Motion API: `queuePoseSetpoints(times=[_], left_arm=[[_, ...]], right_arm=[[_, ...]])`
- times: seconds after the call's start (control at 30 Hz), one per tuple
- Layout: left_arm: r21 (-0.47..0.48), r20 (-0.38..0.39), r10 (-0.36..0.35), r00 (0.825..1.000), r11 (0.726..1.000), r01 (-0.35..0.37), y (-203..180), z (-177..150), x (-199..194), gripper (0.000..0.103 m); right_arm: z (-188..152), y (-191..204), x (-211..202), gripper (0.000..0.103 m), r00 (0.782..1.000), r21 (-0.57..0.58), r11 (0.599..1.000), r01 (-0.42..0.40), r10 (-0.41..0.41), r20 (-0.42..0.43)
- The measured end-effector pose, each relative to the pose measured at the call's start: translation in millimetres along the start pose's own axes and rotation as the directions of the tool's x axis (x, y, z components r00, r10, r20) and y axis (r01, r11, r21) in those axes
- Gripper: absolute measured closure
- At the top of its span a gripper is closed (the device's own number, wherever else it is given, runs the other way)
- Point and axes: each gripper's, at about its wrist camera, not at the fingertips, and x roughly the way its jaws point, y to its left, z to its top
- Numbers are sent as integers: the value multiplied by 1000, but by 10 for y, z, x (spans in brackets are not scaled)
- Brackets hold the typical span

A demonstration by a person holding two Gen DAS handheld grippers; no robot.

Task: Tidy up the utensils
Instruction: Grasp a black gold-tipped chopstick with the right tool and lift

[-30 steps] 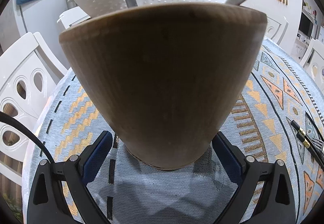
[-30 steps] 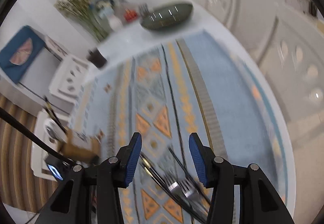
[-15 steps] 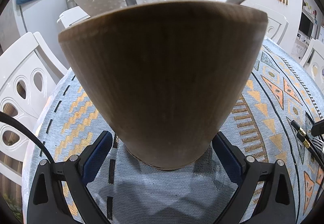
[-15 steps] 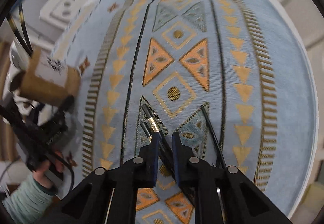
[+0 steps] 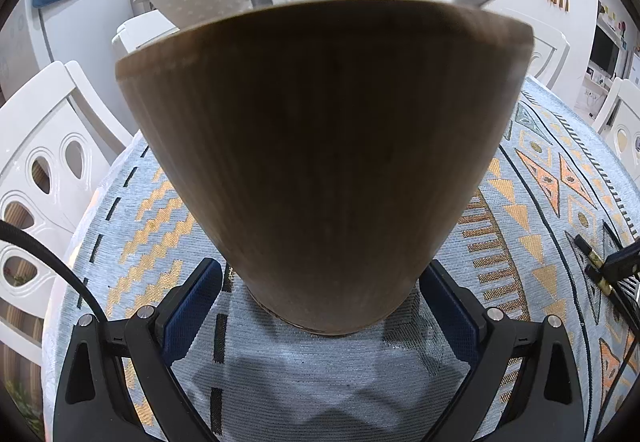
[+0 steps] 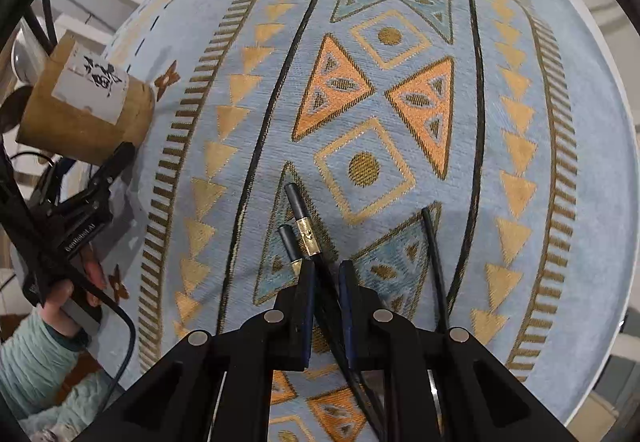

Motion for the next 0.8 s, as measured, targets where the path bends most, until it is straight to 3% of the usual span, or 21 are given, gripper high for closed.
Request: queuePoseSetpoints(times=[0.33, 0.5, 0.63, 0.8], left_arm=[[0, -8, 3, 1000, 1000, -3, -14, -3, 45, 2], [-2, -8, 3, 1000, 1000, -3, -5, 1, 59, 2], [0, -7, 6, 1000, 1000, -6, -6, 0, 62, 2], [-1, -7, 5, 1000, 1000, -5, -7, 0, 62, 2]], right_arm=[[307, 396, 258, 92, 991, -136, 986, 93, -105, -78], [309, 550, 254, 97, 992, -155, 980, 125, -127, -8], [292, 608, 32, 97, 995, -109, 993, 52, -42, 89], [321, 651, -432, 97, 966, -103, 995, -12, 38, 257]])
